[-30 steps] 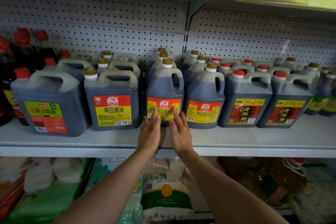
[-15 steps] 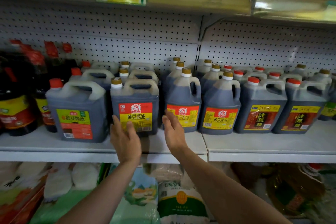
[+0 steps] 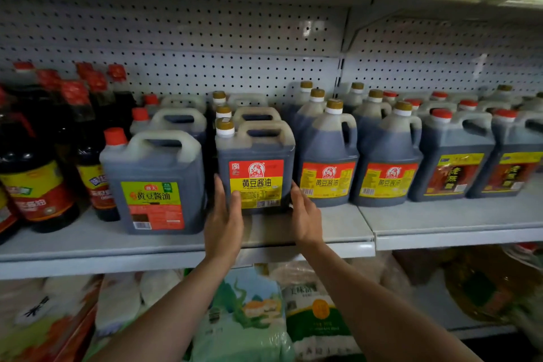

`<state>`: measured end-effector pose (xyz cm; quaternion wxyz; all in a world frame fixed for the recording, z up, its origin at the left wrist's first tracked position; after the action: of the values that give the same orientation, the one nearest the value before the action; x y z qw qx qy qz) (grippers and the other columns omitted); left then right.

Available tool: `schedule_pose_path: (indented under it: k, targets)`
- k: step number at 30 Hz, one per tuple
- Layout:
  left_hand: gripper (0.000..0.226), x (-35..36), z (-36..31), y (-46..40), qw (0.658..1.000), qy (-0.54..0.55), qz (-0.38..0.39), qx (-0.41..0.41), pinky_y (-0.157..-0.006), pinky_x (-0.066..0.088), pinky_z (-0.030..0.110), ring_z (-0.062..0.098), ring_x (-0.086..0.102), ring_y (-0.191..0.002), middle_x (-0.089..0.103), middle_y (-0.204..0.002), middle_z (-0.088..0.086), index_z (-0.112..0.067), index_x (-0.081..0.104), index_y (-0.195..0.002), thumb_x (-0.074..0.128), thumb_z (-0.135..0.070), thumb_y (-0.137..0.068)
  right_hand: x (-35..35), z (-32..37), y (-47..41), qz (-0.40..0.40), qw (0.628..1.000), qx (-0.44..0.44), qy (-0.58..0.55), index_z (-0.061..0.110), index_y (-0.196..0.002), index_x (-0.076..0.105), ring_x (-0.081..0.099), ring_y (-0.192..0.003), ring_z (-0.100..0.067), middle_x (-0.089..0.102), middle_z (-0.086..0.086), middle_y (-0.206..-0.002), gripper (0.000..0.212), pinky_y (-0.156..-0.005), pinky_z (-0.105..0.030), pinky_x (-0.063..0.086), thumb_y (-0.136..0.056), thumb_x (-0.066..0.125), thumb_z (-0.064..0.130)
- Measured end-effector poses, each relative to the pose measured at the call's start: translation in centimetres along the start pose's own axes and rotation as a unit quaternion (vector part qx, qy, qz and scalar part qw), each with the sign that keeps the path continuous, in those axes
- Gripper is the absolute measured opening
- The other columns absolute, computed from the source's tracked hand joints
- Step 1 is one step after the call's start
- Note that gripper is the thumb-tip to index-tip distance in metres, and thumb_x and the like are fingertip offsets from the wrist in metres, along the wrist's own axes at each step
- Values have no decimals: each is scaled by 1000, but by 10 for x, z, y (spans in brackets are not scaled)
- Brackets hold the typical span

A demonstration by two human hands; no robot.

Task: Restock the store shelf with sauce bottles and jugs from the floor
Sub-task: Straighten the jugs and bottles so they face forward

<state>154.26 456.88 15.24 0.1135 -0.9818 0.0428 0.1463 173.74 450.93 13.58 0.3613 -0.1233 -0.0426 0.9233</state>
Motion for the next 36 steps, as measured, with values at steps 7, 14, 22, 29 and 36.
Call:
schedule_pose_path:
  k: [7,14,22,29,36]
  targets:
    - [70,-2,-3,2,998,-14,53,21,-114,33,51,29,33,-145,24,-163,-9,-56,-2,-151,21,-74,-87,0,4,3,-46,999,0,16,29,-136,64,61,-125,-20,69,0,-132,72,-106,-37,47,-88,30,71]
    - [64,-4,-6,0,994,-17,103,24,-116,24,43,24,23,-150,14,-165,-14,-51,-4,-154,25,-63,-98,-2,6,5,-71,997,15,29,12,-133,66,58,-125,-28,67,-11,-133,49,-94,-29,41,-107,40,44]
    - [67,-14,-14,-5,992,56,103,39,-121,22,42,19,25,-149,20,-165,-7,-39,5,-158,29,-61,-100,-25,22,11,-164,986,2,-16,13,-78,72,70,-81,-22,73,-1,-76,52,-82,-51,58,-94,51,58]
    - [68,-40,-100,-35,982,76,5,175,-123,3,29,11,4,-153,7,-167,3,-18,13,-160,26,-50,-101,-46,134,-11,-180,973,-144,-10,11,-85,75,61,-81,-5,70,0,-80,37,-73,-19,47,-98,63,44]
    - [69,-30,-127,-107,994,38,41,97,-122,17,46,24,15,-152,17,-165,7,-24,17,-159,15,-61,-101,-30,207,-84,-31,984,-161,74,20,-113,78,65,-94,-3,75,7,-103,35,-81,-20,49,-91,71,47]
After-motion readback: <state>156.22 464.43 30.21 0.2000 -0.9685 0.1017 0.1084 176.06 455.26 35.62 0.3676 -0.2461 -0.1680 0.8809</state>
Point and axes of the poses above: each hand's wrist, its own y-axis away from the middle knuckle, its own x-axis out of the palm, z = x × y, the point moved 8 cm from there along -y, towards the middle knuckle
